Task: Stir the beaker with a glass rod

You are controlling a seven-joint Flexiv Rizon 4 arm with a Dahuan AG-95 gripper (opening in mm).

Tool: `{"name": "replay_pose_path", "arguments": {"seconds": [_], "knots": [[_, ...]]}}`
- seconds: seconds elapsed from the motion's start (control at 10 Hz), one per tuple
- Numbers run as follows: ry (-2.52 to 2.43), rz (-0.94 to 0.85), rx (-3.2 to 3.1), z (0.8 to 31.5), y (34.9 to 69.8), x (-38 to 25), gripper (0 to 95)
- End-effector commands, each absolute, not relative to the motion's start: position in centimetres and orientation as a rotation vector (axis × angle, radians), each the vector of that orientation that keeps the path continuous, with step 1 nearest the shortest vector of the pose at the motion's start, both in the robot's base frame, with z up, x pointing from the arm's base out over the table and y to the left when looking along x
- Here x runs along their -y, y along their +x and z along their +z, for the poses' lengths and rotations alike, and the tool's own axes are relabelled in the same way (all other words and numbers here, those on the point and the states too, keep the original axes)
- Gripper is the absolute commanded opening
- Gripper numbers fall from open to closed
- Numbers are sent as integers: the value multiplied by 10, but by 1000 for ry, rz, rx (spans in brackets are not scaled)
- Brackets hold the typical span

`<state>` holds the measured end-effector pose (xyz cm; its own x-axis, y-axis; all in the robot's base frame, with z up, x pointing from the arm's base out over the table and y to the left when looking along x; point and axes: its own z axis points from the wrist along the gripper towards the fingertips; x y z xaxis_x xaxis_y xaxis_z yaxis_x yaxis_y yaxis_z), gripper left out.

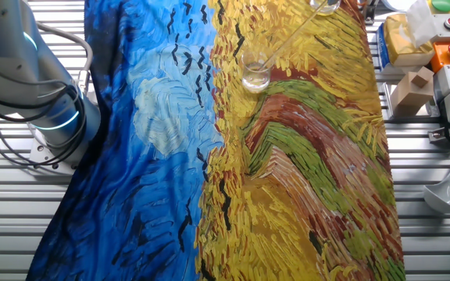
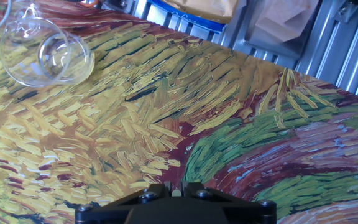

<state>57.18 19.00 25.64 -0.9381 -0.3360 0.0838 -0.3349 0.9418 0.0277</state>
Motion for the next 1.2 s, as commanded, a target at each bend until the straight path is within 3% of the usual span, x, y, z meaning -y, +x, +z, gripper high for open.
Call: {"name": "replay_pose_path", "arguments": {"seconds": [0.1, 1.2], "knots": [[502, -45, 3022, 259, 569, -191, 0], [538, -56, 3106, 279, 565, -178, 0]]}}
